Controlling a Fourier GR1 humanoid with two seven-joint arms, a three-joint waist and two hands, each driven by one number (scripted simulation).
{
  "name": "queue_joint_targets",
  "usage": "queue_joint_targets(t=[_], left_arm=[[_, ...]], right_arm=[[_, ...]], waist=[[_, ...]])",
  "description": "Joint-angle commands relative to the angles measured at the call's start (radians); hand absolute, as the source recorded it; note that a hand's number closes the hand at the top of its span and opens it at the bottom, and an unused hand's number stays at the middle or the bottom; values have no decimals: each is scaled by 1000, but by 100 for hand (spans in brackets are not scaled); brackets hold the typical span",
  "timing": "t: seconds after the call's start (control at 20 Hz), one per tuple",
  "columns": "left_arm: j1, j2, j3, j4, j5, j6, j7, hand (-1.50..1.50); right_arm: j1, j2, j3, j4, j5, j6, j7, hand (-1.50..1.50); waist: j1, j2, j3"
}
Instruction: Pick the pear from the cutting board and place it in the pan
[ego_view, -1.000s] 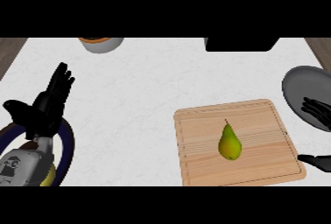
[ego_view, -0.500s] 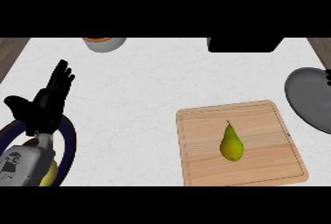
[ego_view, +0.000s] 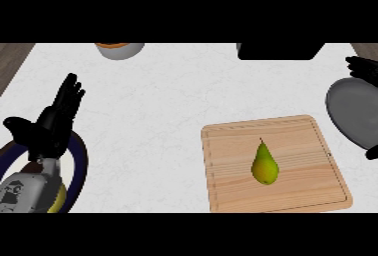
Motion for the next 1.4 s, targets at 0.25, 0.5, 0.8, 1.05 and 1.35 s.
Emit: queue_joint_targets(t=[0.25, 0.5, 0.8, 1.05, 1.35], left_arm=[[1, -18, 37, -8, -37, -31, 7, 0], [-25, -37, 50, 29, -50, -40, -5, 0], [-48, -87, 30, 13, -108, -6, 48, 0], [27, -107, 54, -37, -95, -38, 6, 0], [16, -134, 44, -13, -141, -38, 12, 0]], right_arm=[[1, 142, 18, -200, -35, 19, 203, -150], [27, 164, 52, -173, 46, 47, 254, -150], [15, 220, 31, -152, 158, 25, 286, -150], [7, 249, 32, -150, 182, 87, 345, -150], [69, 305, 54, -107, 276, 134, 205, -150]], waist=[[-4, -1, 0], [-4, 1, 0], [-4, 1, 1], [-2, 0, 0], [-6, 0, 1]])
